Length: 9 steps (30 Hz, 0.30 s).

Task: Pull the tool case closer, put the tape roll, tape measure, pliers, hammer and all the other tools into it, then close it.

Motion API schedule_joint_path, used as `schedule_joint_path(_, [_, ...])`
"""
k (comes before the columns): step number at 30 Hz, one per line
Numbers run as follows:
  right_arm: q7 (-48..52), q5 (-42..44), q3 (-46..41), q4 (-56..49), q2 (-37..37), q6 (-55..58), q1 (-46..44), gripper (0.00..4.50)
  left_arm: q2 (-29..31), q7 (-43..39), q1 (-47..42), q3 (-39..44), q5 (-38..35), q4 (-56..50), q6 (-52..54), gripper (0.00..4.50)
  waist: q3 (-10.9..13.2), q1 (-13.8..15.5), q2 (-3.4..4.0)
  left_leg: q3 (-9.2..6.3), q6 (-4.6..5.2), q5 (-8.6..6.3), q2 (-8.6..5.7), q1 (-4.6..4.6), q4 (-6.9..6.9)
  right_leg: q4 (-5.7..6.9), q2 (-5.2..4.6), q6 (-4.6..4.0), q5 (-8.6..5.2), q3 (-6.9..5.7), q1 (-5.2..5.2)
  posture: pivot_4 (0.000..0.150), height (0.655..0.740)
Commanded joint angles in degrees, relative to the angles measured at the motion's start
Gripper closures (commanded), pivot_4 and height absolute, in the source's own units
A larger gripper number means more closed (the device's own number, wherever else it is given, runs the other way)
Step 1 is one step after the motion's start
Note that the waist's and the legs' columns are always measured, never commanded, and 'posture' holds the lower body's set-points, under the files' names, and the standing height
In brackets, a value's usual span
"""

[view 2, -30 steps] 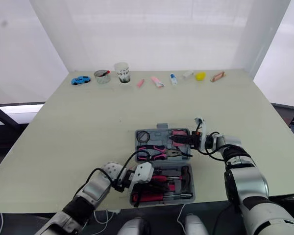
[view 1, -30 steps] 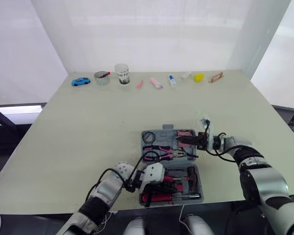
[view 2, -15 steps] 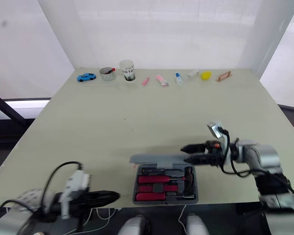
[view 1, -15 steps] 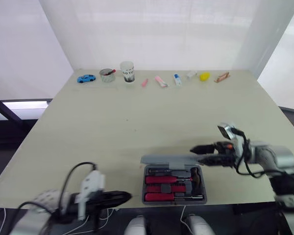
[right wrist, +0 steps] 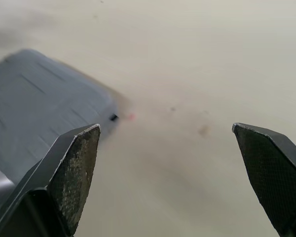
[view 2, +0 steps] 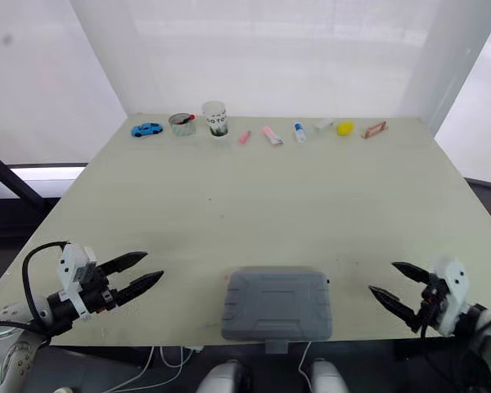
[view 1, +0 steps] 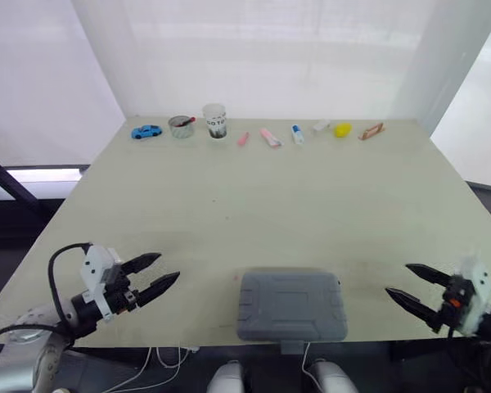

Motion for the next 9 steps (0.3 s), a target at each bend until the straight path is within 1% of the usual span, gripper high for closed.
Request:
schedule_joint_path(1, [-0.35,0.41,-2.55,1.49,0.71,-7.99,4.28,0.0,1.47,0.94,-0.03,-1.81,2.84,-0.23,1.0,0.05,0.0,0.04,0.0,0.02,0.0,0.0,0.01,0.03,0.0,0.0,0.0,0.0,0.0,0.02,0.01,0.15,0.74])
schedule_joint_path(3, [-0.76,0.84,-2.74,2.64,0.43,-10.21,5.41,0.0,1.64,1.32,0.18,-2.68,4.69,0.16,0.12,0.05,0.0,0.02,0.0,0.08,0.0,0.0,0.02,0.13,0.0,0.01,-0.01,0.06,-0.04,0.08,0.08,0.15,0.74])
schedule_joint_path(6, [-1.94,1.7,-2.76,3.92,0.37,-12.0,6.37,0.0,1.57,1.08,-0.86,-2.93,5.07,1.02,-0.18,0.05,0.0,-0.04,0.0,0.26,0.0,0.0,0.06,0.27,0.0,0.02,-0.02,0.17,-0.09,0.23,0.12,0.15,0.74])
schedule_joint_path(9, [-2.65,2.32,-2.16,4.65,0.02,-12.96,6.44,0.0,0.74,2.22,-2.55,-3.27,7.6,2.55,-4.66,0.05,0.01,0.07,-0.01,0.31,-0.01,-0.01,0.08,0.53,-0.04,0.02,-0.07,0.15,-0.09,0.27,0.33,0.15,0.74])
